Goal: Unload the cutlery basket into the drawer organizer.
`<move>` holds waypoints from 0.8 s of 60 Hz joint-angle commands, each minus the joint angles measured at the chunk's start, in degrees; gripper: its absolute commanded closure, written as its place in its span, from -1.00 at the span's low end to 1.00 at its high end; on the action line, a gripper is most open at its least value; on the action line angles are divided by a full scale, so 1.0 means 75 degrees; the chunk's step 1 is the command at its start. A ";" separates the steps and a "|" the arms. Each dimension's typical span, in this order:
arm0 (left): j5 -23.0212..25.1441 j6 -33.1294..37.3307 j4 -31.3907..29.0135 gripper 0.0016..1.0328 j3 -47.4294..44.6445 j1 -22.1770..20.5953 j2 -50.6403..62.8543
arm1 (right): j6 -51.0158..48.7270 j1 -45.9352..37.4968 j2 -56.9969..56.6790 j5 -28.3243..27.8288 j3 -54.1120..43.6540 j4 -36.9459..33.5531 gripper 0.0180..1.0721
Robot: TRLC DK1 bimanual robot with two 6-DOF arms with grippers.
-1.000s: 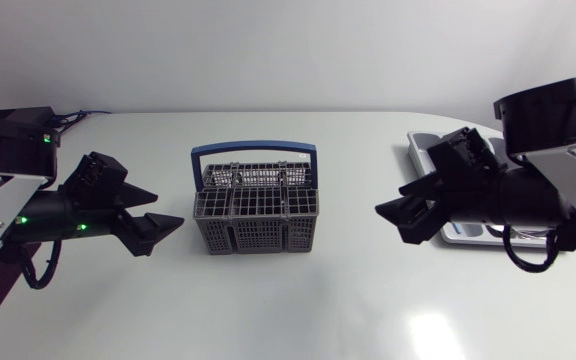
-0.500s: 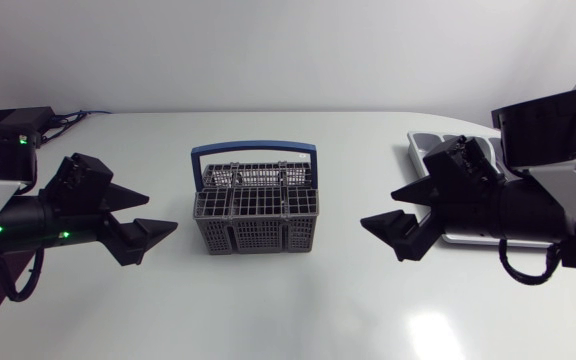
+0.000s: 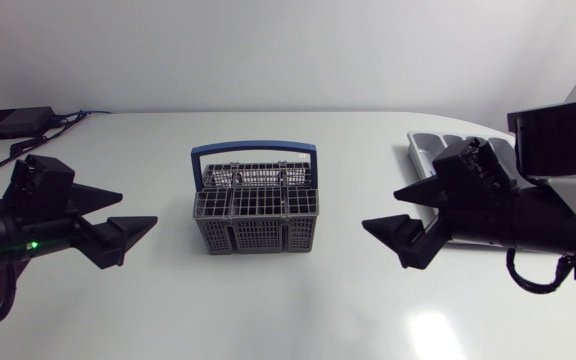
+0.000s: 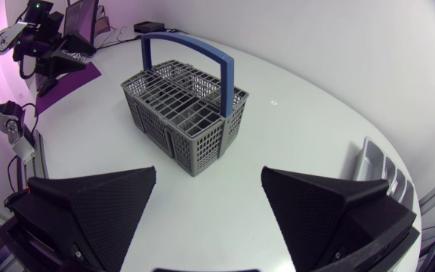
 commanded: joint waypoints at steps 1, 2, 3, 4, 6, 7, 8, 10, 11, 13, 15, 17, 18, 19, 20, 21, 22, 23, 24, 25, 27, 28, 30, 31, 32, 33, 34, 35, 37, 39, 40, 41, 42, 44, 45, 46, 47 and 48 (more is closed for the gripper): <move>-0.0033 -0.0142 -0.0065 -0.90 -0.0283 -0.0006 -0.0235 | 0.0165 -0.0007 -0.0092 -0.0004 -0.0288 0.0011 -0.91; -0.0033 -0.0142 -0.0065 -0.90 -0.0307 -0.0006 -0.0306 | 0.0165 -0.0007 -0.0104 -0.0004 -0.0300 -0.0001 -0.91; -0.0033 -0.0154 -0.0077 -0.90 -0.0319 -0.0006 -0.0352 | 0.0165 -0.0007 -0.0128 -0.0004 -0.0311 -0.0001 -0.91; -0.0033 -0.0166 -0.0089 -0.90 -0.0319 0.0006 -0.0399 | 0.0165 -0.0019 -0.0151 -0.0004 -0.0323 -0.0001 -0.91; -0.0033 -0.0177 -0.0100 -0.90 -0.0354 0.0018 -0.0481 | 0.0165 -0.0030 -0.0198 0.0007 -0.0347 0.0011 -0.91; -0.0033 -0.0177 -0.0100 -0.90 -0.0354 0.0018 -0.0505 | 0.0165 -0.0030 -0.0210 0.0007 -0.0347 0.0011 -0.91; -0.0033 -0.0189 -0.0100 -0.90 -0.0377 0.0030 -0.0575 | 0.0165 -0.0042 -0.0245 0.0007 -0.0358 0.0011 -0.91; -0.0033 -0.0201 -0.0112 -0.90 -0.0401 0.0041 -0.0692 | 0.0176 -0.0077 -0.0303 0.0031 -0.0370 0.0011 -0.91; -0.0033 -0.0212 -0.0112 -0.90 -0.0412 0.0041 -0.0751 | 0.0176 -0.0089 -0.0327 0.0043 -0.0382 0.0011 -0.91; -0.0033 -0.0212 -0.0124 -0.90 -0.0424 0.0041 -0.0880 | 0.0176 -0.0124 -0.0397 0.0078 -0.0394 0.0011 -0.91; -0.0033 -0.0236 -0.0147 -0.90 -0.0447 0.0041 -0.1032 | 0.0165 -0.0159 -0.0467 0.0125 -0.0417 0.0011 -0.91; -0.0033 -0.0259 -0.0182 -0.90 -0.0459 0.0053 -0.1161 | 0.0165 -0.0183 -0.0561 0.0207 -0.0440 0.0011 -0.91; -0.0033 -0.0259 -0.0182 -0.90 -0.0471 0.0053 -0.1220 | 0.0153 -0.0194 -0.0585 0.0265 -0.0464 0.0023 -0.91; -0.0033 -0.0271 -0.0194 -0.90 -0.0483 0.0053 -0.1278 | 0.0141 -0.0206 -0.0620 0.0312 -0.0476 0.0035 -0.91; -0.0033 -0.0294 -0.0206 -0.90 -0.0494 0.0065 -0.1349 | 0.0130 -0.0218 -0.0678 0.0371 -0.0499 0.0035 -0.91; -0.0033 -0.0318 -0.0206 -0.90 -0.0506 0.0065 -0.1407 | 0.0106 -0.0218 -0.0737 0.0464 -0.0534 0.0046 -0.91; -0.0033 -0.0330 -0.0206 -0.90 -0.0530 0.0065 -0.1489 | 0.0094 -0.0218 -0.0784 0.0546 -0.0546 0.0058 -0.91; -0.0033 -0.0341 -0.0218 -0.90 -0.0553 0.0065 -0.1548 | 0.0083 -0.0218 -0.0831 0.0628 -0.0581 0.0081 -0.91; -0.0033 -0.0353 -0.0218 -0.90 -0.0565 0.0065 -0.1595 | 0.0071 -0.0218 -0.0889 0.0699 -0.0604 0.0093 -0.91; -0.0033 -0.0376 -0.0229 -0.90 -0.0588 0.0065 -0.1665 | 0.0048 -0.0218 -0.0925 0.0757 -0.0628 0.0117 -0.91; -0.0033 -0.0423 -0.0229 -0.90 -0.0623 0.0088 -0.1806 | 0.0012 -0.0230 -0.1042 0.0875 -0.0686 0.0152 -0.91; -0.0033 -0.0447 -0.0229 -0.90 -0.0647 0.0100 -0.1864 | 0.0012 -0.0230 -0.1124 0.0921 -0.0722 0.0163 -0.91; -0.0033 -0.0447 -0.0229 -0.90 -0.0670 0.0135 -0.1958 | 0.0012 -0.0230 -0.1241 0.1027 -0.0792 0.0222 -0.91; -0.0033 -0.0458 -0.0229 -0.90 -0.0682 0.0147 -0.1981 | 0.0012 -0.0230 -0.1300 0.1074 -0.0827 0.0257 -0.91; -0.0033 -0.0470 -0.0229 -0.90 -0.0705 0.0182 -0.2063 | 0.0012 -0.0230 -0.1382 0.1144 -0.0874 0.0304 -0.91; -0.0033 -0.0494 -0.0229 -0.90 -0.0717 0.0217 -0.2110 | 0.0001 -0.0230 -0.1440 0.1214 -0.0909 0.0351 -0.91; -0.0033 -0.0541 -0.0229 -0.90 -0.0729 0.0241 -0.2157 | -0.0023 -0.0230 -0.1510 0.1308 -0.0956 0.0398 -0.91; -0.0033 -0.0564 -0.0218 -0.90 -0.0752 0.0276 -0.2204 | -0.0046 -0.0230 -0.1581 0.1390 -0.0991 0.0433 -0.91; -0.0033 -0.0634 -0.0218 -0.90 -0.0799 0.0311 -0.2356 | -0.0070 -0.0241 -0.1745 0.1601 -0.1108 0.0550 -0.91; -0.0089 -0.0687 -0.0162 -0.90 -0.0878 0.0321 -0.2465 | -0.0117 -0.0241 -0.1862 0.1730 -0.1190 0.0621 -0.91; -0.0138 -0.0723 -0.0115 -0.90 -0.0937 0.0319 -0.2529 | -0.0128 -0.0241 -0.1921 0.1789 -0.1226 0.0656 -0.91; -0.0192 -0.0763 -0.0061 -0.90 -0.1002 0.0317 -0.2601 | -0.0140 -0.0253 -0.1979 0.1847 -0.1272 0.0703 -0.91; -0.0244 -0.0801 -0.0010 -0.90 -0.1065 0.0315 -0.2669 | -0.0152 -0.0265 -0.2050 0.1882 -0.1296 0.0714 -0.91; -0.0338 -0.0870 0.0083 -0.90 -0.1178 0.0311 -0.2793 | -0.0210 -0.0312 -0.2178 0.1929 -0.1378 0.0738 -0.91; -0.0384 -0.0903 0.0127 -0.90 -0.1232 0.0310 -0.2853 | -0.0210 -0.0335 -0.2225 0.1941 -0.1413 0.0749 -0.91; -0.0431 -0.0938 0.0174 -0.90 -0.1289 0.0308 -0.2915 | -0.0210 -0.0358 -0.2272 0.1941 -0.1448 0.0773 -0.91; -0.0486 -0.0978 0.0228 -0.90 -0.1356 0.0306 -0.2988 | -0.0222 -0.0405 -0.2342 0.1953 -0.1495 0.0796 -0.91; -0.0532 -0.1012 0.0274 -0.90 -0.1411 0.0304 -0.3048 | -0.0234 -0.0429 -0.2389 0.1976 -0.1519 0.0808 -0.91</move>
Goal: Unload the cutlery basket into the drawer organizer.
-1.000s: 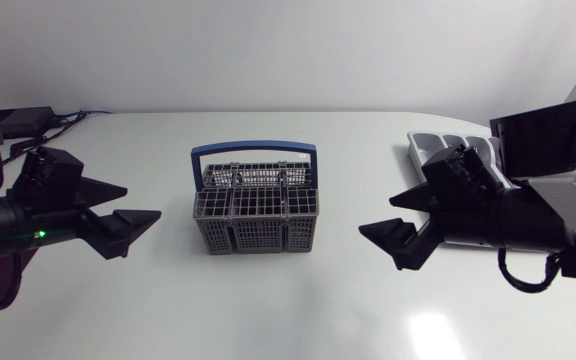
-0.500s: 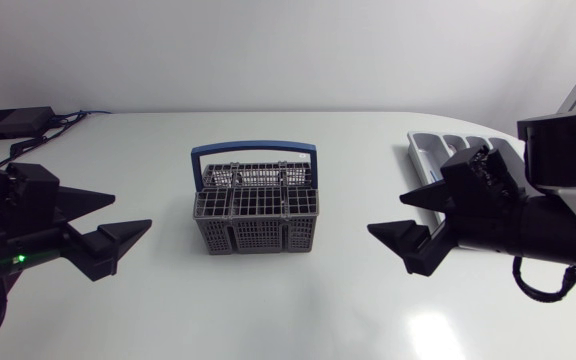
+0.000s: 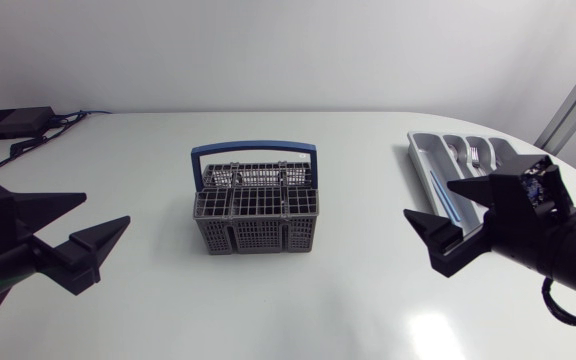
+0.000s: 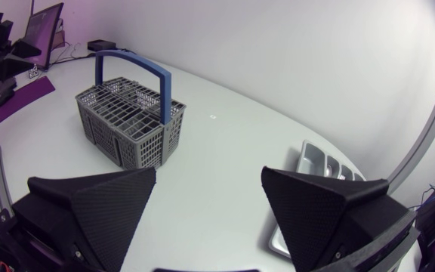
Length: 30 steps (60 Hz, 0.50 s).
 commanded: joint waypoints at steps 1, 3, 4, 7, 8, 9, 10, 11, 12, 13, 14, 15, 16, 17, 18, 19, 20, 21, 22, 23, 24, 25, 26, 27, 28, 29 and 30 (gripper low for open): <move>-0.0200 -0.0369 0.0227 -0.90 -0.0486 0.0049 -0.0340 | -0.0164 -0.0167 -0.0294 0.0140 -0.0341 0.0135 -0.91; -0.0309 -0.0449 0.0333 -0.90 -0.0617 0.0045 -0.0482 | -0.0176 -0.0249 -0.0423 0.0211 -0.0423 0.0193 -0.91; -0.0353 -0.0481 0.0377 -0.90 -0.0669 0.0043 -0.0540 | -0.0187 -0.0260 -0.0470 0.0257 -0.0459 0.0217 -0.91; -0.0506 -0.0594 0.0528 -0.91 -0.0854 0.0038 -0.0742 | -0.0258 -0.0354 -0.0622 0.0304 -0.0529 0.0229 -0.91; -0.0557 -0.0631 0.0578 -0.90 -0.0915 0.0036 -0.0809 | -0.0258 -0.0389 -0.0669 0.0304 -0.0541 0.0240 -0.91; -0.0611 -0.0670 0.0630 -0.91 -0.0979 0.0034 -0.0880 | -0.0281 -0.0436 -0.0716 0.0304 -0.0564 0.0240 -0.91; -0.0666 -0.0711 0.0685 -0.91 -0.1046 0.0032 -0.0953 | -0.0316 -0.0483 -0.0763 0.0304 -0.0587 0.0240 -0.91; -0.0715 -0.0747 0.0733 -0.91 -0.1105 0.0030 -0.1017 | -0.0340 -0.0507 -0.0798 0.0304 -0.0599 0.0240 -0.91; -0.0758 -0.0778 0.0776 -0.91 -0.1157 0.0029 -0.1074 | -0.0363 -0.0530 -0.0833 0.0304 -0.0623 0.0252 -0.91; -0.0806 -0.0814 0.0823 -0.91 -0.1215 0.0027 -0.1137 | -0.0398 -0.0553 -0.0845 0.0304 -0.0634 0.0252 -0.91; -0.0858 -0.0851 0.0874 -0.91 -0.1277 0.0025 -0.1205 | -0.0433 -0.0589 -0.0892 0.0304 -0.0658 0.0275 -0.91; -0.0903 -0.0884 0.0918 -0.91 -0.1331 0.0023 -0.1264 | -0.0445 -0.0612 -0.0927 0.0304 -0.0681 0.0287 -0.91; -0.0959 -0.0925 0.0973 -0.91 -0.1398 0.0021 -0.1338 | -0.0457 -0.0635 -0.0962 0.0304 -0.0705 0.0311 -0.91; -0.1008 -0.0961 0.1021 -0.91 -0.1457 0.0020 -0.1402 | -0.0457 -0.0659 -0.1009 0.0304 -0.0728 0.0311 -0.91; -0.1074 -0.1010 0.1086 -0.91 -0.1536 0.0017 -0.1489 | -0.0492 -0.0682 -0.1056 0.0304 -0.0763 0.0322 -0.91; -0.1126 -0.1048 0.1138 -0.91 -0.1600 0.0015 -0.1558 | -0.0515 -0.0694 -0.1091 0.0316 -0.0787 0.0322 -0.91; -0.1175 -0.1083 0.1185 -0.91 -0.1658 0.0014 -0.1622 | -0.0539 -0.0706 -0.1138 0.0316 -0.0810 0.0334 -0.91; -0.1222 -0.1118 0.1232 -0.91 -0.1715 0.0012 -0.1684 | -0.0562 -0.0717 -0.1185 0.0328 -0.0834 0.0346 -0.91; -0.1283 -0.1163 0.1292 -0.91 -0.1788 0.0010 -0.1764 | -0.0578 -0.0735 -0.1255 0.0340 -0.0866 0.0374 -0.91; -0.1330 -0.1197 0.1338 -0.91 -0.1845 0.0008 -0.1826 | -0.0538 -0.0764 -0.1316 0.0340 -0.0915 0.0399 -0.91; -0.1375 -0.1230 0.1382 -0.91 -0.1899 0.0006 -0.1886 | -0.0499 -0.0792 -0.1375 0.0340 -0.0962 0.0423 -0.91; -0.1429 -0.1270 0.1436 -0.91 -0.1964 0.0004 -0.1957 | -0.0453 -0.0827 -0.1446 0.0340 -0.1018 0.0453 -0.91; -0.1481 -0.1308 0.1486 -0.91 -0.2026 0.0002 -0.2025 | -0.0408 -0.0859 -0.1513 0.0340 -0.1072 0.0480 -0.91; -0.1519 -0.1336 0.1524 -0.91 -0.2072 0.0001 -0.2075 | -0.0376 -0.0883 -0.1562 0.0340 -0.1111 0.0501 -0.91; -0.1576 -0.1378 0.1580 -0.91 -0.2140 -0.0001 -0.2150 | -0.0327 -0.0919 -0.1637 0.0340 -0.1171 0.0532 -0.91; -0.1619 -0.1409 0.1622 -0.91 -0.2192 -0.0003 -0.2206 | -0.0290 -0.0945 -0.1692 0.0340 -0.1215 0.0555 -0.91; -0.1674 -0.1449 0.1676 -0.91 -0.2258 -0.0005 -0.2279 | -0.0243 -0.0980 -0.1764 0.0340 -0.1273 0.0584 -0.91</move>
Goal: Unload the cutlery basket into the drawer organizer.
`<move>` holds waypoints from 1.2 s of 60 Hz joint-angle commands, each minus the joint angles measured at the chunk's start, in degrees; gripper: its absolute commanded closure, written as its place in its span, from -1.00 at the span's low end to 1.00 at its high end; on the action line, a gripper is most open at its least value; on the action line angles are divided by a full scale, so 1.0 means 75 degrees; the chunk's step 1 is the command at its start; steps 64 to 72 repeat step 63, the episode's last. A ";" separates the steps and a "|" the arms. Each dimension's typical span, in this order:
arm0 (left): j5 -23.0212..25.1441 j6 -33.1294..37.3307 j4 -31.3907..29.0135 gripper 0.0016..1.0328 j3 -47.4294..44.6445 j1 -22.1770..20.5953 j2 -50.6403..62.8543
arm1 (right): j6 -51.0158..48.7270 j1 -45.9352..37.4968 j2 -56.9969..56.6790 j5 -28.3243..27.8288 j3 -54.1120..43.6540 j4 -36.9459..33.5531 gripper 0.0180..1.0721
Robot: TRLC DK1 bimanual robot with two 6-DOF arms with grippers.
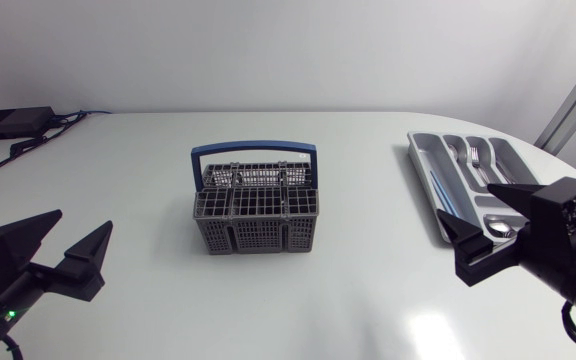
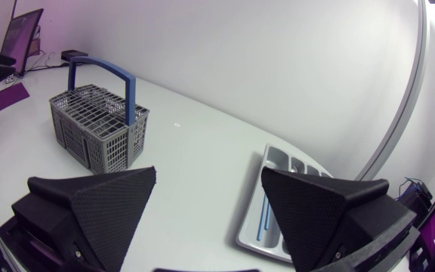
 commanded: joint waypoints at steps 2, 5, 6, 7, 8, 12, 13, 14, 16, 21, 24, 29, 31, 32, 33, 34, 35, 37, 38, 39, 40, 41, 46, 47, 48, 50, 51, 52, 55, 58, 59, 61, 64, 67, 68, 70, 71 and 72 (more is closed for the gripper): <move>-0.0305 -0.0437 0.0369 -0.91 -0.0523 -0.0010 -0.0457 | 0.0248 -0.0224 -0.0443 0.0068 -0.0492 0.0242 -0.91; -0.0454 -0.0546 0.0516 -0.91 -0.0703 -0.0015 -0.0654 | 0.0377 -0.0318 -0.0638 0.0068 -0.0648 0.0322 -0.91; -0.0504 -0.0583 0.0565 -0.91 -0.0763 -0.0017 -0.0719 | 0.0419 -0.0349 -0.0702 0.0068 -0.0699 0.0349 -0.91; -0.0555 -0.0620 0.0615 -0.91 -0.0824 -0.0019 -0.0787 | 0.0463 -0.0381 -0.0769 0.0068 -0.0752 0.0376 -0.91; -0.0607 -0.0658 0.0667 -0.91 -0.0887 -0.0021 -0.0855 | 0.0508 -0.0414 -0.0837 0.0068 -0.0807 0.0404 -0.91; -0.0792 -0.0794 0.0849 -0.90 -0.1109 -0.0027 -0.1099 | 0.0667 -0.0530 -0.1078 0.0068 -0.0999 0.0504 -0.91; -0.0831 -0.0823 0.0887 -0.91 -0.1157 -0.0029 -0.1151 | 0.0700 -0.0555 -0.1129 0.0068 -0.1040 0.0525 -0.91; -0.0894 -0.0869 0.0949 -0.91 -0.1232 -0.0031 -0.1233 | 0.0754 -0.0594 -0.1211 0.0068 -0.1105 0.0559 -0.91; -0.1005 -0.0950 0.1058 -0.91 -0.1366 -0.0035 -0.1379 | 0.0850 -0.0664 -0.1356 0.0068 -0.1221 0.0619 -0.91; -0.1039 -0.0975 0.1091 -0.90 -0.1406 -0.0036 -0.1424 | 0.1052 -0.0811 -0.1663 0.0068 -0.1466 0.0746 -0.91; -0.1039 -0.0975 0.1091 -0.90 -0.1406 -0.0036 -0.1424 | 0.1205 -0.0923 -0.1895 0.0068 -0.1651 0.0842 -0.91; -0.1039 -0.0975 0.1091 -0.90 -0.1406 -0.0036 -0.1424 | 0.1447 -0.1101 -0.2264 0.0068 -0.1945 0.0994 -0.91; -0.1039 -0.0975 0.1091 -0.90 -0.1406 -0.0036 -0.1424 | 0.1532 -0.1163 -0.2393 0.0068 -0.2048 0.1047 -0.91; -0.1039 -0.0975 0.1091 -0.90 -0.1406 -0.0036 -0.1424 | 0.1579 -0.1197 -0.2464 0.0068 -0.2105 0.1076 -0.91; -0.1039 -0.0975 0.1091 -0.90 -0.1406 -0.0036 -0.1424 | 0.1616 -0.1224 -0.2520 0.0068 -0.2150 0.1099 -0.91; -0.1039 -0.0975 0.1091 -0.90 -0.1406 -0.0036 -0.1424 | 0.1658 -0.1255 -0.2584 0.0068 -0.2201 0.1126 -0.91; -0.1039 -0.0975 0.1091 -0.90 -0.1406 -0.0036 -0.1424 | 0.1702 -0.1287 -0.2651 0.0068 -0.2255 0.1154 -0.91; -0.1039 -0.0975 0.1091 -0.90 -0.1406 -0.0036 -0.1424 | 0.1793 -0.1353 -0.2788 0.0068 -0.2364 0.1210 -0.91; -0.1039 -0.0975 0.1091 -0.90 -0.1406 -0.0036 -0.1424 | 0.1839 -0.1387 -0.2859 0.0068 -0.2421 0.1240 -0.91; -0.1039 -0.0975 0.1091 -0.90 -0.1406 -0.0036 -0.1424 | 0.1879 -0.1416 -0.2919 0.0068 -0.2469 0.1265 -0.91; -0.1039 -0.0975 0.1091 -0.90 -0.1406 -0.0036 -0.1424 | 0.1923 -0.1448 -0.2986 0.0068 -0.2522 0.1292 -0.91; -0.1039 -0.0975 0.1091 -0.90 -0.1406 -0.0036 -0.1424 | 0.1963 -0.1478 -0.3048 0.0068 -0.2571 0.1318 -0.91; -0.1039 -0.0975 0.1091 -0.90 -0.1406 -0.0036 -0.1424 | 0.2180 -0.1636 -0.3377 0.0068 -0.2834 0.1454 -0.91; -0.1039 -0.0975 0.1091 -0.90 -0.1406 -0.0036 -0.1424 | 0.2230 -0.1673 -0.3453 0.0068 -0.2894 0.1485 -0.91; -0.1039 -0.0975 0.1091 -0.90 -0.1406 -0.0036 -0.1424 | 0.2272 -0.1703 -0.3516 0.0068 -0.2945 0.1511 -0.91; -0.1039 -0.0975 0.1091 -0.90 -0.1406 -0.0036 -0.1424 | 0.2272 -0.1703 -0.3516 0.0068 -0.2945 0.1511 -0.91; -0.1039 -0.0975 0.1091 -0.90 -0.1406 -0.0036 -0.1424 | 0.2272 -0.1703 -0.3516 0.0068 -0.2945 0.1511 -0.91; -0.1039 -0.0975 0.1091 -0.90 -0.1406 -0.0036 -0.1424 | 0.2272 -0.1703 -0.3516 0.0068 -0.2945 0.1511 -0.91; -0.1039 -0.0975 0.1091 -0.90 -0.1406 -0.0036 -0.1424 | 0.2272 -0.1703 -0.3516 0.0068 -0.2945 0.1511 -0.91; -0.1039 -0.0975 0.1091 -0.90 -0.1406 -0.0036 -0.1424 | 0.2272 -0.1703 -0.3516 0.0068 -0.2945 0.1511 -0.91; -0.1039 -0.0975 0.1091 -0.90 -0.1406 -0.0036 -0.1424 | 0.2272 -0.1703 -0.3516 0.0068 -0.2945 0.1511 -0.91; -0.1039 -0.0975 0.1091 -0.90 -0.1406 -0.0036 -0.1424 | 0.2272 -0.1703 -0.3516 0.0068 -0.2945 0.1511 -0.91; -0.1039 -0.0975 0.1091 -0.90 -0.1406 -0.0036 -0.1424 | 0.2272 -0.1703 -0.3516 0.0068 -0.2945 0.1511 -0.91; -0.1039 -0.0975 0.1091 -0.90 -0.1406 -0.0036 -0.1424 | 0.2272 -0.1703 -0.3516 0.0068 -0.2945 0.1511 -0.91; -0.1039 -0.0975 0.1091 -0.90 -0.1406 -0.0036 -0.1424 | 0.2272 -0.1703 -0.3516 0.0068 -0.2945 0.1511 -0.91; -0.1039 -0.0975 0.1091 -0.90 -0.1406 -0.0036 -0.1424 | 0.2272 -0.1703 -0.3516 0.0068 -0.2945 0.1511 -0.91; -0.1039 -0.0975 0.1091 -0.90 -0.1406 -0.0036 -0.1424 | 0.2272 -0.1703 -0.3516 0.0068 -0.2945 0.1511 -0.91; -0.1039 -0.0975 0.1091 -0.90 -0.1406 -0.0036 -0.1424 | 0.2272 -0.1703 -0.3516 0.0068 -0.2945 0.1511 -0.91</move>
